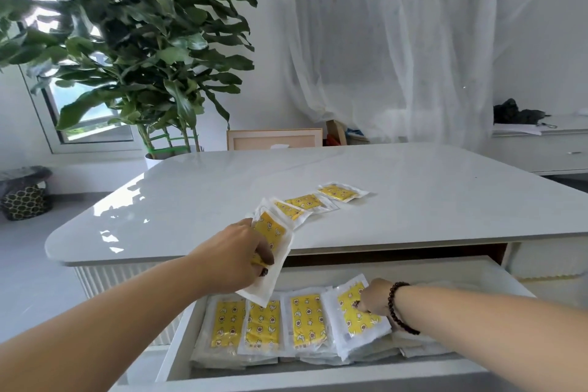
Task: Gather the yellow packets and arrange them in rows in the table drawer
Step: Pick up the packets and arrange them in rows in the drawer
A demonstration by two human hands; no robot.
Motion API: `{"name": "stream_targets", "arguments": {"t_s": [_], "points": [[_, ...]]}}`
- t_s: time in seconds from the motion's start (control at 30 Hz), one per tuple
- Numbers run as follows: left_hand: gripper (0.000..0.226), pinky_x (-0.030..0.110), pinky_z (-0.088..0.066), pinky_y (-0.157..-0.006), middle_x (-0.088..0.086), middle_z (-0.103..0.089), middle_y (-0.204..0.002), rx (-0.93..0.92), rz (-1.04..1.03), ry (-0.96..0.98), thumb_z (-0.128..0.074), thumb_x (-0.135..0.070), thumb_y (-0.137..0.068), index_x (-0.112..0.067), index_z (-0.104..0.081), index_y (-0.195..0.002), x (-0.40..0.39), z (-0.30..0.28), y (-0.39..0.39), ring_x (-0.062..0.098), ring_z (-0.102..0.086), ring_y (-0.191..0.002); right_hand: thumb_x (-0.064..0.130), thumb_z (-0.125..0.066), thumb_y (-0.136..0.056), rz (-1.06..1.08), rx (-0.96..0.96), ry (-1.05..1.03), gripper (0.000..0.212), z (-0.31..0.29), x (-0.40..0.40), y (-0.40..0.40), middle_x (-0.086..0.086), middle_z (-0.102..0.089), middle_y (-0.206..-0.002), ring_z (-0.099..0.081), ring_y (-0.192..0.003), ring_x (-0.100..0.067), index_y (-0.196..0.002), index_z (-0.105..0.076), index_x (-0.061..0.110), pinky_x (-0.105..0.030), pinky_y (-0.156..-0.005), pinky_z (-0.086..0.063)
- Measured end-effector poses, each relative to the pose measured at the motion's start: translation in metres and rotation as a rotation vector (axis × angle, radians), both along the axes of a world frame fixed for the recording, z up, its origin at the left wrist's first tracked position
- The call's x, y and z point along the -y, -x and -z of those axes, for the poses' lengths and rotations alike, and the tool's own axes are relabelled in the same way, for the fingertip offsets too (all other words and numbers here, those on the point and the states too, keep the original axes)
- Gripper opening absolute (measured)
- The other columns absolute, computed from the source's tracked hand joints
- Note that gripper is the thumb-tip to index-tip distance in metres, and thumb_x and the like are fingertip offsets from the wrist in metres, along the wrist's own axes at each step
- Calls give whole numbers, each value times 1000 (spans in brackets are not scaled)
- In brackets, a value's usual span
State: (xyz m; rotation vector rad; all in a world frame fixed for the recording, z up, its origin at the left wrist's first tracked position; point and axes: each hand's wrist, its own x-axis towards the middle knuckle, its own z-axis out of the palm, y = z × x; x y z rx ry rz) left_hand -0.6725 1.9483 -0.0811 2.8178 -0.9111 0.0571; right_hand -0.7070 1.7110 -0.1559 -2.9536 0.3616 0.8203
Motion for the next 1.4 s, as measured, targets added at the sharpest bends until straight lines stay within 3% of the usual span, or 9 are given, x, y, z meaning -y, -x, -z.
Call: {"name": "stream_targets", "arguments": {"t_s": [0.2,0.3,0.43,0.67,0.73,0.83,0.93,1.1,1.4], "points": [[27,17,-43,-82,-13,-43,-102,-8,34,-17,-60,-18,-87,-34,-71,-106,4,9,-11,9,-49,-95,17,-38,-101,112,107,-191,35,17,3,-17,-13,-48,-138,-42,-109,-16,-133,-47,5,-22,-80,-26],[25,16,-38,-78,-21,-36,-91,-9,53,-11,-60,-19,-88,-34,-72,-105,4,12,-15,7,-45,-92,25,-32,-104,192,66,-186,32,17,1,-24,-6,-52,-93,-44,-92,-17,-88,-54,8,-21,-78,-29],[25,15,-36,-76,-24,-32,-86,-8,63,-6,-59,-20,-89,-35,-71,-105,3,16,-17,7,-41,-89,30,-33,-103,294,100,-237,47,6,1,-23,-12,-46,-143,-45,-130,-24,-137,-44,-1,-28,-103,-35],[28,24,-48,-87,-17,-40,-95,-42,65,-44,-59,-18,-88,-37,-71,-105,9,17,-18,10,-48,-97,20,-56,-95,458,175,-585,49,38,15,-30,-13,-44,-144,-43,-132,-27,-137,-42,-2,-33,-108,-37],[28,24,-47,-87,-18,-38,-94,-38,72,-37,-59,-18,-88,-36,-71,-106,13,15,-18,10,-47,-97,22,-57,-94,456,188,-534,46,41,14,-31,-11,-51,-136,-51,-123,-24,-131,-48,-2,-30,-101,-43],[29,20,-43,-82,-22,-33,-88,-25,89,-42,-58,-18,-89,-35,-70,-108,20,14,-17,9,-45,-95,23,-61,-88,428,195,-511,17,51,16,-32,-1,-54,-84,-53,-74,-13,-91,-57,7,-22,-65,-43],[28,23,-47,-86,-19,-36,-92,-35,102,-51,-59,-19,-89,-36,-71,-108,23,16,-17,10,-48,-99,35,-61,-86,325,237,-424,30,57,15,-30,3,-45,-69,-43,-60,-10,-72,-42,16,-22,-52,-34],[27,25,-49,-87,-17,-38,-94,-44,98,-71,-59,-19,-89,-36,-71,-106,22,19,-18,10,-48,-98,47,-52,-91,100,296,-201,55,46,8,-25,-5,-58,-112,-56,-95,-18,-126,-44,6,-23,-70,-42],[24,14,-42,-79,-23,-43,-88,-207,137,-152,-58,-21,-91,-32,-72,-105,17,28,-15,4,-46,-92,42,-43,-93,-68,289,-91,68,46,5,-22,2,-56,-76,-57,-68,-16,-144,-17,6,-26,-53,-46]]}}
